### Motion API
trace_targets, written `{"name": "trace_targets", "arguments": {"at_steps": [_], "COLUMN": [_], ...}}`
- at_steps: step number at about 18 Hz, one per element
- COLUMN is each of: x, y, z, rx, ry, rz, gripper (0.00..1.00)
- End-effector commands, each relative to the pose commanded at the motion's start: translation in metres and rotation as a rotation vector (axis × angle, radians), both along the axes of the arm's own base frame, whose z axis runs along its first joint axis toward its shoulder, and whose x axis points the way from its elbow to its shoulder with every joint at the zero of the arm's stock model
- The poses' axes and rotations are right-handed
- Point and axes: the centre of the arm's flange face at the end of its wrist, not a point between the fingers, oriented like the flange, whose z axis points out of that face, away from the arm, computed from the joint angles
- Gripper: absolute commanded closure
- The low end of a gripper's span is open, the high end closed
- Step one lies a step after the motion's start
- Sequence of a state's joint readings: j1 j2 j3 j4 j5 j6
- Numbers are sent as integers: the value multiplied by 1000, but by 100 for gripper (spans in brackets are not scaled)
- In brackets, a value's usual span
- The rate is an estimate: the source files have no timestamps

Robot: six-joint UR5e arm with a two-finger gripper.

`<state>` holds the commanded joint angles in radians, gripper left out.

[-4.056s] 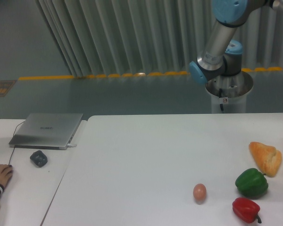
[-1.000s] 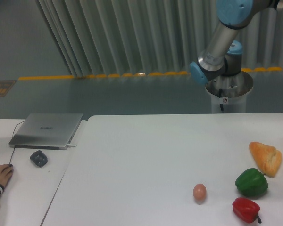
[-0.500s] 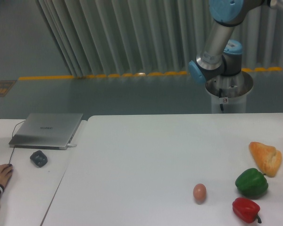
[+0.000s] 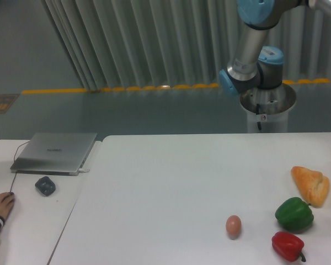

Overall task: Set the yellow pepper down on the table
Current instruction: 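Carry the yellow pepper in and lower it beside the orange pepper, then open the gripper to release the yellow pepper onto the table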

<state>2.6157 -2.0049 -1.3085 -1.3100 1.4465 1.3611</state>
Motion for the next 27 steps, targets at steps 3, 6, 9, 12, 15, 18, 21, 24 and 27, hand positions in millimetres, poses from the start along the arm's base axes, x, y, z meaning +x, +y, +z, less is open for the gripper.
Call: {"name": "trace_targets", "arguments": {"at_steps": [3, 6, 9, 12, 15, 18, 21, 24, 27], "x": [22, 38, 43, 44, 40, 38, 39, 43, 43], "y": [22, 31, 35, 38, 38, 36, 36, 34, 33], "z": [-13, -32, -41, -47, -54, -71, -74, -80, -84], "rx": [-10, -36, -62, -66, -95, -112, -111, -116, -110], "ry": [-26, -52, -53, -53, -18, 23, 27, 25, 34], "rz": [19, 9, -14, -22, -34, -35, -35, -30, -30], "gripper": [60, 60, 60, 60, 60, 59, 58, 53, 39]}}
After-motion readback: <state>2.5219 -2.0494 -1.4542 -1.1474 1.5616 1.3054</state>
